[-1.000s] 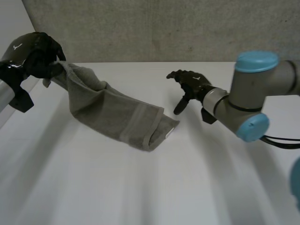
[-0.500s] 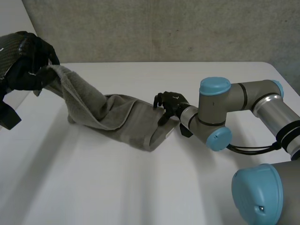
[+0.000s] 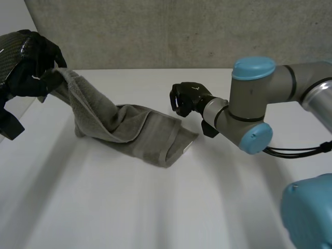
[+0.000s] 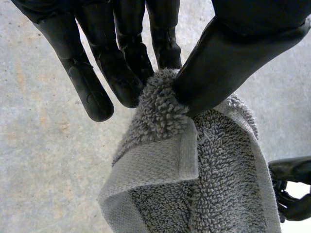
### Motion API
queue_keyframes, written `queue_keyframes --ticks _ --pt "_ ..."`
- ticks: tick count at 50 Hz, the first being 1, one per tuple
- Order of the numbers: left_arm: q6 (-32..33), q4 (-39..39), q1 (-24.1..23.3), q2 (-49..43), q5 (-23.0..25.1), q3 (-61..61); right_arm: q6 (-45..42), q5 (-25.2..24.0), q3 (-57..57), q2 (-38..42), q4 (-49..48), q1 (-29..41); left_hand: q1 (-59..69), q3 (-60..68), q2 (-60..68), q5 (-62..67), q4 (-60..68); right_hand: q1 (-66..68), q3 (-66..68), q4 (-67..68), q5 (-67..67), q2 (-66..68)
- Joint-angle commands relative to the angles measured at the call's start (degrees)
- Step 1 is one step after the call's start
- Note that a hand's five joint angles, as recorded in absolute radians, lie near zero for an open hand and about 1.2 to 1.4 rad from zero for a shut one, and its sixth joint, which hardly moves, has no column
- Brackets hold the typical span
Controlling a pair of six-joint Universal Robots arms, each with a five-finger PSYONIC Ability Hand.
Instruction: Fold the towel.
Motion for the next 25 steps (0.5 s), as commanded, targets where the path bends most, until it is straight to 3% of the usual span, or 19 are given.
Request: queue_keyframes --ticks 1,2,5,14,25 --pt "-2.59 0.1 -0.18 -0.03 0.06 0.25 -9.38 -1.65 16.38 -7.78 -0.41 -0.41 8.12 2.75 4.41 5.85 1.82 -44.42 -43.74 -43.97 -44.16 -42.88" --pt "-2.59 0.1 -0.18 -0.03 0.06 0.25 -13.12 -1.39 20.65 -9.35 -0.41 -0.15 8.12 2.75 4.41 5.85 1.82 -59.58 -58.89 -59.13 -59.32 -58.03" --pt "-2.59 0.54 -0.18 -0.64 0.06 0.07 -17.45 -1.65 28.04 -11.9 -1.8 0.29 8.12 2.75 4.41 5.85 1.82 -64.42 -63.73 -63.96 -64.16 -62.87" --pt "-2.5 4.14 -0.18 -4.68 -0.29 -0.54 -16.42 -0.77 40.02 -14.82 -16.03 4.77 8.12 2.75 4.41 5.85 1.82 -62.93 -62.25 -62.48 -62.68 -61.39" --pt "-2.5 4.32 -0.18 -8.64 -0.47 -0.01 -13.43 2.92 36.7 -10.08 -20.09 6.53 8.12 2.75 4.41 5.85 1.82 -51.85 -51.17 -51.4 -51.6 -50.31"
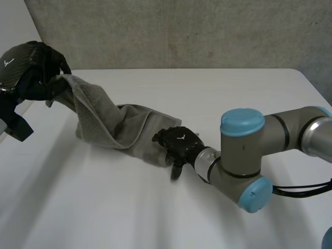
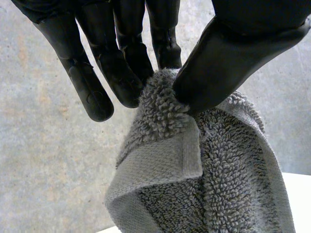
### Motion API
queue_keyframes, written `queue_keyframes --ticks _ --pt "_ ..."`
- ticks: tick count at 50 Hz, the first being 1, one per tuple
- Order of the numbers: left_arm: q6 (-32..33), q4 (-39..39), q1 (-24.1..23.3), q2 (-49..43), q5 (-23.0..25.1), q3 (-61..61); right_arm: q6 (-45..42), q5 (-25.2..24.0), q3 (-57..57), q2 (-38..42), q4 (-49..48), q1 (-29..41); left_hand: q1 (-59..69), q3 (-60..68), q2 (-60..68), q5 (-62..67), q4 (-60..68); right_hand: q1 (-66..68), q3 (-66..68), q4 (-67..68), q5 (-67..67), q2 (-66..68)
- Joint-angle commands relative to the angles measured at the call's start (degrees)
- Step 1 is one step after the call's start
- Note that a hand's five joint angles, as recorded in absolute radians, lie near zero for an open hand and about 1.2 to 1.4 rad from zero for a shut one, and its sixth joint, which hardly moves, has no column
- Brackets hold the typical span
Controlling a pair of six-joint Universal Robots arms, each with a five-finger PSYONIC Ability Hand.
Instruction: Fold the towel.
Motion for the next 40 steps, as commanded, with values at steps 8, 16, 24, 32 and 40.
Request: queue_keyframes --ticks 8,16,24,32,40 --pt "-0.08 0.1 0.0 -1.84 0.07 -0.43 2.16 3.99 -9.4 8.09 -1.61 1.21 8.12 2.75 4.41 5.85 1.82 29.35 30.12 29.96 29.44 29.96" --pt "0.0 0.01 0.0 -1.92 0.07 -0.61 3.38 4.26 -10.55 8.02 -1.17 1.21 8.12 2.75 4.41 5.85 1.82 63.97 64.75 64.59 64.07 64.58" --pt "-0.17 0.01 0.09 -1.75 -0.2 -0.52 3.65 3.38 -4.59 -0.67 0.32 0.24 8.12 2.75 4.41 5.85 1.82 64.0 64.77 64.61 64.09 64.6" --pt "-2.1 -0.52 -1.14 -0.96 -0.2 -0.87 -5.11 -2.14 7.97 -11.04 3.48 -10.01 8.12 2.75 4.41 5.85 1.82 64.0 64.77 64.61 64.09 64.6" --pt "-4.39 -0.6 -3.42 -0.78 -0.29 -1.66 -20.14 -7.34 18.7 -18.26 9.36 -23.03 8.12 2.75 4.41 5.85 1.82 64.0 64.77 64.61 64.09 64.6"
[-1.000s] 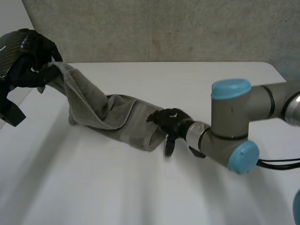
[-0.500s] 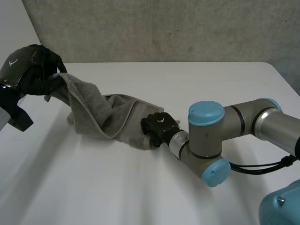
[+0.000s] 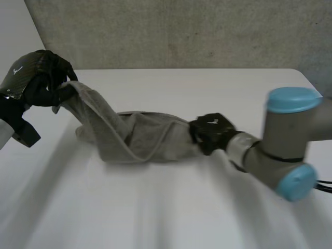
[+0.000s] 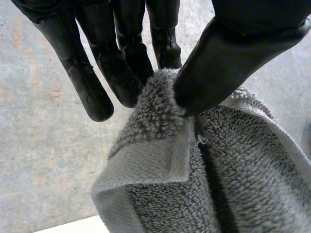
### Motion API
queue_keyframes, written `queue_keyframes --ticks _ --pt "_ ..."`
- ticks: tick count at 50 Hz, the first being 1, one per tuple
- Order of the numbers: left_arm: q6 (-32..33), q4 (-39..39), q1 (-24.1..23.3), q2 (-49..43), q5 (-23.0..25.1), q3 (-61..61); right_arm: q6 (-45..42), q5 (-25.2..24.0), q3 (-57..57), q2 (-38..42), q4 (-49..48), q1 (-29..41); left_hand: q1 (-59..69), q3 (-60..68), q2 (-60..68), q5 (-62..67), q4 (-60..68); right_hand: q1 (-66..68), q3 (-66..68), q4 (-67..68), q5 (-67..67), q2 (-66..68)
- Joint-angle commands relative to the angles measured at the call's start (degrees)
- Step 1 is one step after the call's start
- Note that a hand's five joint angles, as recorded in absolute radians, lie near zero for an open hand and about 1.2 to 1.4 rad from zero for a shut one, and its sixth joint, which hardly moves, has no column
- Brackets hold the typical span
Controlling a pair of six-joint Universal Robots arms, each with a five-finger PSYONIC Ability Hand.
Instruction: Fold the towel.
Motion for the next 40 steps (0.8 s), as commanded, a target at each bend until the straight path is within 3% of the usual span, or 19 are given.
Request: queue_keyframes --ticks 1,8,9,10,11,12,13,18,23,28,40 --pt "-1.83 -0.14 -1.94 0.19 -0.03 -0.68 -12.36 -4.36 8.8 -5.54 5.01 -10.98 8.12 2.75 4.41 5.85 1.82 4.59 4.19 3.63 3.06 5.01" --pt "-1.75 -0.05 -4.49 -0.16 0.06 -2.44 -22.63 -7.87 12.13 -9.57 11.76 -18.62 8.12 2.75 4.41 5.85 1.82 4.59 4.19 3.63 3.06 5.01" --pt "-1.75 -0.05 -4.49 -0.16 0.06 -2.44 -23.6 -8.57 12.22 -9.84 12.9 -18.97 8.12 2.75 4.41 5.85 1.82 -16.67 -17.07 -17.63 -18.2 -16.25" --pt "-1.66 0.12 -4.58 -0.34 0.06 -2.53 -23.61 -8.58 12.23 -9.84 12.92 -18.98 8.12 2.75 4.41 5.85 1.82 -16.88 -17.28 -17.84 -18.41 -16.46" --pt "-1.49 0.21 -4.67 -0.6 0.06 -2.61 -24.05 -8.93 12.23 -10.02 13.61 -18.98 8.12 2.75 4.41 5.85 1.82 -52.02 -52.42 -52.98 -53.55 -51.6" --pt "-1.48 0.21 -4.67 -0.6 0.06 -2.61 -24.05 -8.93 12.23 -10.02 13.62 -18.98 8.12 2.75 4.41 5.85 1.82 -52.37 -52.77 -53.33 -53.9 -51.95" --pt "-1.4 0.39 -4.84 -0.78 0.15 -2.53 -23.79 -9.1 11.96 -10.1 13.62 -18.98 8.12 2.75 4.41 5.85 1.82 -65.41 -65.81 -66.37 -66.94 -64.99" --pt "-1.31 0.47 -5.02 -1.92 0.15 -1.91 -19.31 -8.84 9.5 -10.37 12.74 -18.54 8.12 2.75 4.41 5.85 1.82 -65.41 -65.81 -66.37 -66.94 -64.99" --pt "-1.13 0.47 -5.02 -2.89 0.15 -1.47 -9.55 -8.84 4.05 -9.58 12.13 -16.43 8.12 2.75 4.41 5.85 1.82 -65.41 -65.81 -66.37 -66.94 -64.99" --pt "-1.31 0.39 -4.23 -2.89 0.15 -1.56 -3.23 -7.44 -5.32 -1.69 11.34 -12.58 8.12 2.75 4.41 5.85 1.82 -65.41 -65.81 -66.37 -66.94 -64.99" --pt "-1.66 0.39 -3.88 -1.92 0.32 -1.65 2.22 -2.34 -22.47 14.92 11.16 -6.6 8.12 2.75 4.41 5.85 1.82 -60.98 -61.38 -61.94 -62.51 -60.56"
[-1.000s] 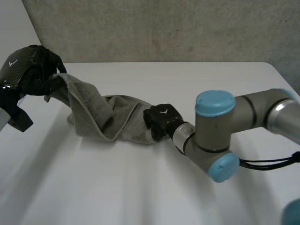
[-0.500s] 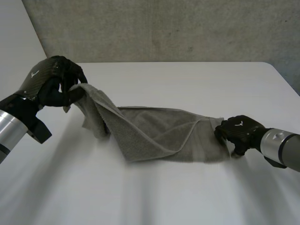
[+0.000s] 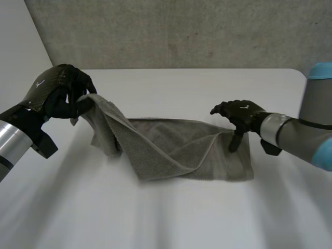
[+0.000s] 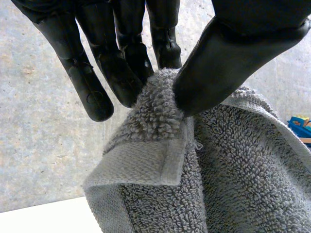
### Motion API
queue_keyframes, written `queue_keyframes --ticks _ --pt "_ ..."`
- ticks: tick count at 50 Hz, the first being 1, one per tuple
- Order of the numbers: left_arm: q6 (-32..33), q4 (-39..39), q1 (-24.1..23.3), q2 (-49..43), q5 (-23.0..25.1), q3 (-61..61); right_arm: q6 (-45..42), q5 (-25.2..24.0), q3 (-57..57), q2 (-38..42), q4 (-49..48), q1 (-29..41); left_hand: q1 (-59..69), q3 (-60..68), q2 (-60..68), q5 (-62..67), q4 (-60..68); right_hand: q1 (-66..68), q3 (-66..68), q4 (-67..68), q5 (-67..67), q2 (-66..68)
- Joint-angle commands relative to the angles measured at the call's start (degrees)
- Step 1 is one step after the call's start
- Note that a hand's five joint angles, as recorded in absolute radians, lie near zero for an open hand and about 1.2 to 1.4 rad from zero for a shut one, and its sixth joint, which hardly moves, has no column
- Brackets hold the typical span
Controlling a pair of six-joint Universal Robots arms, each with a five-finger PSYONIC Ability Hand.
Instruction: Fold the towel.
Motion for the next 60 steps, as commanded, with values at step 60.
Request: queue_keyframes --ticks 60 --pt "-8.92 -13.36 9.62 2.82 -0.92 23.7 -2.1 -6.39 -16.33 -23.08 16.02 -12.48 8.12 2.75 4.41 5.85 1.82 66.86 66.22 65.63 66.84 66.46"
